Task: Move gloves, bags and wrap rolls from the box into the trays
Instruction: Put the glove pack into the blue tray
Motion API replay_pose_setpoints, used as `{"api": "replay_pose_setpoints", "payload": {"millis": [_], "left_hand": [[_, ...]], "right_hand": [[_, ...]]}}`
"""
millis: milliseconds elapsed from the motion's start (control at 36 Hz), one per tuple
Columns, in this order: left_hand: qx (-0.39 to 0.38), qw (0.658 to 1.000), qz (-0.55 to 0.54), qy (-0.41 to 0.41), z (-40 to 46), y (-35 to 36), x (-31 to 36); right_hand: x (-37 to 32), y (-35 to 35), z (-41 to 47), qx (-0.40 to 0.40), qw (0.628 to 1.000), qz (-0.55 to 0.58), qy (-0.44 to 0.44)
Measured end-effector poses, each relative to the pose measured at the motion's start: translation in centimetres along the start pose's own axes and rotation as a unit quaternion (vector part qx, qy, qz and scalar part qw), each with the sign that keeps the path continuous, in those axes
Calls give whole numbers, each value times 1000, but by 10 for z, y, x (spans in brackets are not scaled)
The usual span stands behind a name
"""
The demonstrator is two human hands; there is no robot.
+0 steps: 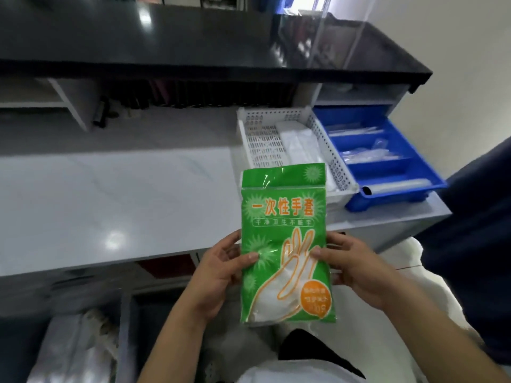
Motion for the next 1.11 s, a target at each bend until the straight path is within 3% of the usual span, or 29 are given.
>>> {"api": "replay_pose_setpoints", "payload": {"millis": [222, 639, 917, 1111], "left_hand": [[40, 998, 49, 30, 11, 44, -26], [86, 985, 126, 83, 82, 212, -113], [97, 976, 175, 89, 133, 269, -116], [75, 975, 180, 104, 198, 301, -86]], "right_hand": [[5, -51, 2, -38, 999, 26, -21], [9, -265, -19, -44, 994, 54, -85], [-31, -346, -14, 41, 981, 7, -189], [-98, -390, 11, 82, 962, -42, -257]]}}
Point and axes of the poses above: each hand's wrist, its own z-axis towards the middle knuckle, its own y-axis out of the palm, x = y × z, the point moved 10 cm from there along z, towards the middle knuckle, and after that the axes turned 9 degrees about -z, right-handed, at the moved point
